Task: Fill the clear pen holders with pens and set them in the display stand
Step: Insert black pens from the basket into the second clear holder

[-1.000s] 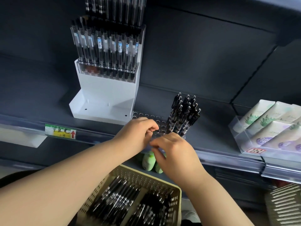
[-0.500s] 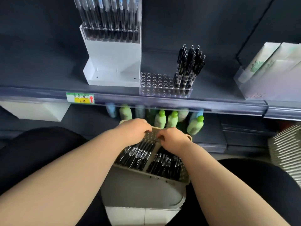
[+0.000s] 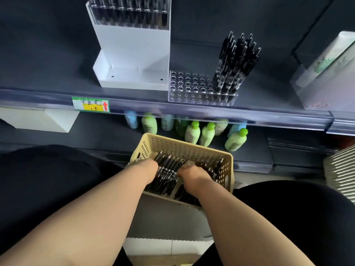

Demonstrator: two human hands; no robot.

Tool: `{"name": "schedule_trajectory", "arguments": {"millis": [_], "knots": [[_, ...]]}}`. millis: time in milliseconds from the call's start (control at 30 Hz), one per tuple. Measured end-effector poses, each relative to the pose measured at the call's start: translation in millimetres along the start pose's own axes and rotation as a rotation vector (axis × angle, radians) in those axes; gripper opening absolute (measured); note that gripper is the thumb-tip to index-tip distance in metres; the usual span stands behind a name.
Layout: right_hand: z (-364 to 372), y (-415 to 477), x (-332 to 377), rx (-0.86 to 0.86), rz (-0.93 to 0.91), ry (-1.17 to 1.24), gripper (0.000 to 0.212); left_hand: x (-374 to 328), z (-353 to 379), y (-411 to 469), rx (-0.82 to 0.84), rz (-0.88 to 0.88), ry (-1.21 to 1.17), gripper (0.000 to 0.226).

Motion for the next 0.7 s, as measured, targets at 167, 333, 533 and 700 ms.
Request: {"name": "schedule_trajectory", "arguments": {"millis": [167, 333, 533, 700], "knots": [[10, 21, 5, 0.039, -0.028, -0.131, 0.048, 1, 7, 25, -0.008, -0.059, -0.132, 0.032], [11, 35, 18, 0.027, -0.100, -0.369, 0.041, 0, 7, 40, -0.044, -0.114, -0.142, 0.029], [15, 39, 33, 0.013, -0.191, -0.524, 0.042, -6, -6, 28, -0.123, -0.034, -0.181, 0.027], [9, 26, 29, -0.106, -0.204, -0.359, 0.034, 2, 1, 20, -0.242, 0.155, -0.366, 0.049]]}}
Point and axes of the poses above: each hand's wrist, its own y-axis towards the middle knuckle, its own z-axis out of the palm, x = y × z, the point moved 6 cm from there along y, towards the middle knuckle, and after that the axes turned 12 degrees about x, right-handed, at the moved point
